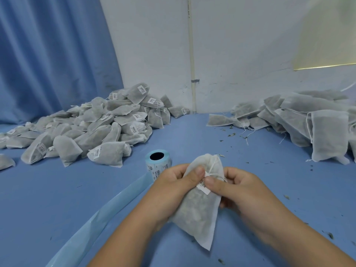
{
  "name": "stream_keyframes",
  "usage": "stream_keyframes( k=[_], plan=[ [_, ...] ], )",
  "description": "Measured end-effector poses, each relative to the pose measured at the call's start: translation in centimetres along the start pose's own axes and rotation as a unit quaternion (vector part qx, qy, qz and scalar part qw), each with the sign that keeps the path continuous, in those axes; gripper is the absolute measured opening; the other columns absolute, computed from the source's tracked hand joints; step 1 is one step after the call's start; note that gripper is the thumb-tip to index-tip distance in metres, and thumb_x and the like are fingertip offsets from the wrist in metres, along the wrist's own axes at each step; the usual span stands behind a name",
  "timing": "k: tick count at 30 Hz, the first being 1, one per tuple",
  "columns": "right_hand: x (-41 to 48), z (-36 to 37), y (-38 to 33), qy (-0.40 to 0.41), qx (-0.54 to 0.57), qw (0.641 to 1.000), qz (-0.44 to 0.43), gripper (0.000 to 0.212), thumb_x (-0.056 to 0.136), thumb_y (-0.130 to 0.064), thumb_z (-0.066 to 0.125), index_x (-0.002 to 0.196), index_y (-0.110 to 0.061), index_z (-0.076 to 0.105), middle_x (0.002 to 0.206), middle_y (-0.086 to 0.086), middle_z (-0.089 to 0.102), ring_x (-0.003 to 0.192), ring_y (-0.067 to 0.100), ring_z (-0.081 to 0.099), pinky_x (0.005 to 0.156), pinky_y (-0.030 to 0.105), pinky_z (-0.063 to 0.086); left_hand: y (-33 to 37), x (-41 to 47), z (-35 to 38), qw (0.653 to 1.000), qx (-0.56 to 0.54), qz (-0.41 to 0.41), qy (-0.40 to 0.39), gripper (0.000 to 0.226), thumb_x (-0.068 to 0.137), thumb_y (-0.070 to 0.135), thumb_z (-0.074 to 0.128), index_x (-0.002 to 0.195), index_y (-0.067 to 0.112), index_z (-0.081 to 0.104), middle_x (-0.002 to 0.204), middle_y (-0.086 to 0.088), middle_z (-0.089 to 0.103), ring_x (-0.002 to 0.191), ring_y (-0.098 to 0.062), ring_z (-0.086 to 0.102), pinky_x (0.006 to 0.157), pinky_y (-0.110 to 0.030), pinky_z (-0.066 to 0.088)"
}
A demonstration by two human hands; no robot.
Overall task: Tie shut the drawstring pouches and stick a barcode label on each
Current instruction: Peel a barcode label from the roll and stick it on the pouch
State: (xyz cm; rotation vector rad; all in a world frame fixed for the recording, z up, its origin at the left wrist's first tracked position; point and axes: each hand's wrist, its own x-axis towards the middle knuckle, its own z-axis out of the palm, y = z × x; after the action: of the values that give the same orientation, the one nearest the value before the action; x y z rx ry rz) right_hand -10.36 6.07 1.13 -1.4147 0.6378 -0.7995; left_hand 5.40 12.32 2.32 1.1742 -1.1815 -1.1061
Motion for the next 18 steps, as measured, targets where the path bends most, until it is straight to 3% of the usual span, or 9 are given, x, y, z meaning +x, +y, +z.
stream_keyframes(
  k=[5, 10, 14, 18],
  plan=[
    [0.0, 0.3, 0.3, -0.009, 0.146, 0.989, 0.031, 0.020, 0.065, -0.030, 0.076, 0.068, -0.011, 0.072, 0.081, 0.017, 0.072, 0.072, 0.025, 0.067, 0.065, 0.032, 0.058, -0.5, 0.3, -0.5, 0.999, -0.032, 0.002, 0.003, 0.027, 0.075, 0.038, 0.073, 0.089, 0.016, 0.075, 0.089, -0.010, 0.075, 0.078, -0.020, 0.070, 0.066, -0.028, 0.055],
    [-0.1, 1.1, 0.3, 0.053, -0.010, 0.998, -0.017, 0.046, 0.066, -0.055, 0.065, 0.075, -0.011, 0.071, 0.068, 0.006, 0.065, 0.061, 0.018, 0.057, 0.062, 0.033, 0.049, -0.6, 0.5, 0.2, 0.996, -0.008, 0.007, 0.090, 0.040, 0.077, 0.044, 0.066, 0.094, 0.008, 0.068, 0.092, -0.015, 0.072, 0.083, -0.026, 0.067, 0.078, -0.040, 0.051],
    [0.2, 2.3, 0.1, -0.006, -0.043, 0.999, 0.009, 0.020, 0.080, -0.041, 0.068, 0.091, -0.026, 0.073, 0.088, -0.001, 0.075, 0.080, 0.013, 0.072, 0.067, 0.025, 0.055, -0.5, 0.7, 0.5, 0.985, 0.008, 0.004, 0.175, 0.038, 0.088, 0.047, 0.062, 0.098, 0.010, 0.068, 0.097, -0.014, 0.074, 0.093, -0.032, 0.071, 0.090, -0.049, 0.054],
    [1.6, 3.7, -1.3, -0.051, -0.056, 0.997, 0.029, 0.021, 0.083, -0.032, 0.070, 0.100, -0.020, 0.070, 0.088, -0.003, 0.076, 0.075, 0.011, 0.072, 0.057, 0.022, 0.053, 0.0, 1.1, -0.7, 0.964, -0.024, 0.015, 0.266, 0.033, 0.092, 0.044, 0.057, 0.094, 0.014, 0.071, 0.087, -0.006, 0.077, 0.083, -0.024, 0.074, 0.078, -0.043, 0.057]
  ],
)
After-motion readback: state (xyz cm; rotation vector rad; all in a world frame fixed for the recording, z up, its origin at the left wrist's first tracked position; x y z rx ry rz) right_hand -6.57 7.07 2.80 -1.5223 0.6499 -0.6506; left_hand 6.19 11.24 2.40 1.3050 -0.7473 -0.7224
